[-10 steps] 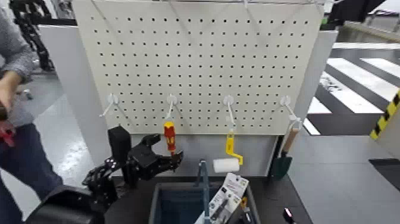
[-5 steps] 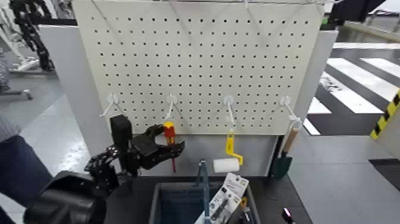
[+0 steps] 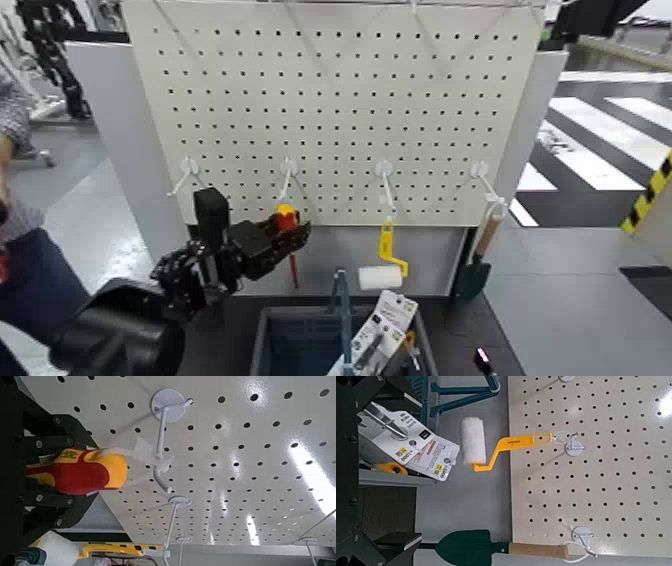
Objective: Put the red screwdriver into the crate.
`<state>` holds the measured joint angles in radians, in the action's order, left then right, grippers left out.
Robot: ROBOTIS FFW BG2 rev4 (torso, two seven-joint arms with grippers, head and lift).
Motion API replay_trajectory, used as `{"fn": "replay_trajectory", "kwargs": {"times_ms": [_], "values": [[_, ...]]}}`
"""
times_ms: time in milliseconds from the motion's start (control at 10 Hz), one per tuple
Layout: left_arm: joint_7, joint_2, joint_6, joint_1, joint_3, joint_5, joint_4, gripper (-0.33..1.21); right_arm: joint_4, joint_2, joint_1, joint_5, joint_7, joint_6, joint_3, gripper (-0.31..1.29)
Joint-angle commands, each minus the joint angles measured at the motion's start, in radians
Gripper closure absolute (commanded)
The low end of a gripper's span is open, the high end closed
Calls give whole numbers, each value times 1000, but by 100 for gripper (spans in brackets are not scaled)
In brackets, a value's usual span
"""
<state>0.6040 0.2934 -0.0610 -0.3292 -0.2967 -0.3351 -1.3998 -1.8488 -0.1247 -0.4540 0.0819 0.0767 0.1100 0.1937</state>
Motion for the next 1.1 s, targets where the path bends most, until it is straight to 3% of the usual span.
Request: {"fn": "replay_trajectory", "kwargs": {"times_ms": [100,400,500,600,1100], "values": [[-1,0,3,5,1,-2,-1,101,3,-1,1,2,0,3,0,15],[-1,-3,3,16,8,-2,-5,101,3,-1,1,2,0,2,0,15],[-1,-3,7,19,11,-2,-8,113,3,-1,1,2,0,2,0,15],[-3,-5,9,24,16,-4,-11,114,3,-1,1,2,0,2,0,15],[-7,-17,-11,79,63,-24,-120,120,2,-1,0,2,0,2,0,15]]}}
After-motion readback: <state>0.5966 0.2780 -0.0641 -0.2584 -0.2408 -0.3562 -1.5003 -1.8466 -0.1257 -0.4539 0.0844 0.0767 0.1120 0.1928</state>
